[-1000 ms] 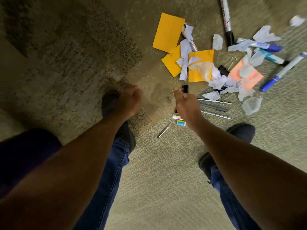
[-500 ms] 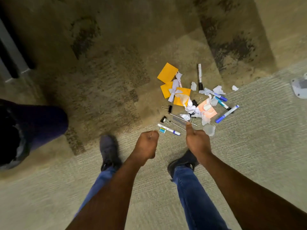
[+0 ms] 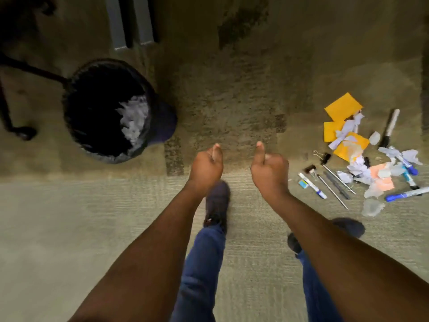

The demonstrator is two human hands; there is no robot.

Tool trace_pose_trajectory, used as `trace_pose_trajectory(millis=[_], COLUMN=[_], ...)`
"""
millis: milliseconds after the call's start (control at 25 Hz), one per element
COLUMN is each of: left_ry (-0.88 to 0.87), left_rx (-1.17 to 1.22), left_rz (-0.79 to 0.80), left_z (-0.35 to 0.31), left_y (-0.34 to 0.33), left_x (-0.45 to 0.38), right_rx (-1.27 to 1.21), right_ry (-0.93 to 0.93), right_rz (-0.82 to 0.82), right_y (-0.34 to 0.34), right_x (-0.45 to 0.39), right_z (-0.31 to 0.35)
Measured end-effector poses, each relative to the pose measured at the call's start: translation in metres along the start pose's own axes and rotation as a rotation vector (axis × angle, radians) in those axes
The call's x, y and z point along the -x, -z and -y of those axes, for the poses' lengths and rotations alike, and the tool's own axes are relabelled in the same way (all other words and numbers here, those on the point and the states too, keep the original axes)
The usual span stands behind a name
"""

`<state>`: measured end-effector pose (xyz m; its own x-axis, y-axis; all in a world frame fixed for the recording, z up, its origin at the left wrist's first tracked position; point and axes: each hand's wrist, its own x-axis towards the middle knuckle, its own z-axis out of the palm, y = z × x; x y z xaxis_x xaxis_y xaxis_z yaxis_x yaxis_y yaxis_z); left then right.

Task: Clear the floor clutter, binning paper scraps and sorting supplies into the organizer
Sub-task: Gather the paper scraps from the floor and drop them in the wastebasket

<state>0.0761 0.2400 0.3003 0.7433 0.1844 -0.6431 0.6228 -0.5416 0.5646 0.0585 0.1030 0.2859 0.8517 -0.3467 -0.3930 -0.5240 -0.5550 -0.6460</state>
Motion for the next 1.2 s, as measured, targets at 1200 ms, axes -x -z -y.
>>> trace_pose_trajectory(millis=[1200], left_ry=[-0.336], left_rx=[-0.573], left_rz=[-0.198], left_z=[0.053], left_y=[0.082], left_x=[-0.030], right_rx=[0.435], right_ry=[0.504], right_rz=[0.428], right_y=[-0.075], right_x=[-0.015], right_z=[0.068])
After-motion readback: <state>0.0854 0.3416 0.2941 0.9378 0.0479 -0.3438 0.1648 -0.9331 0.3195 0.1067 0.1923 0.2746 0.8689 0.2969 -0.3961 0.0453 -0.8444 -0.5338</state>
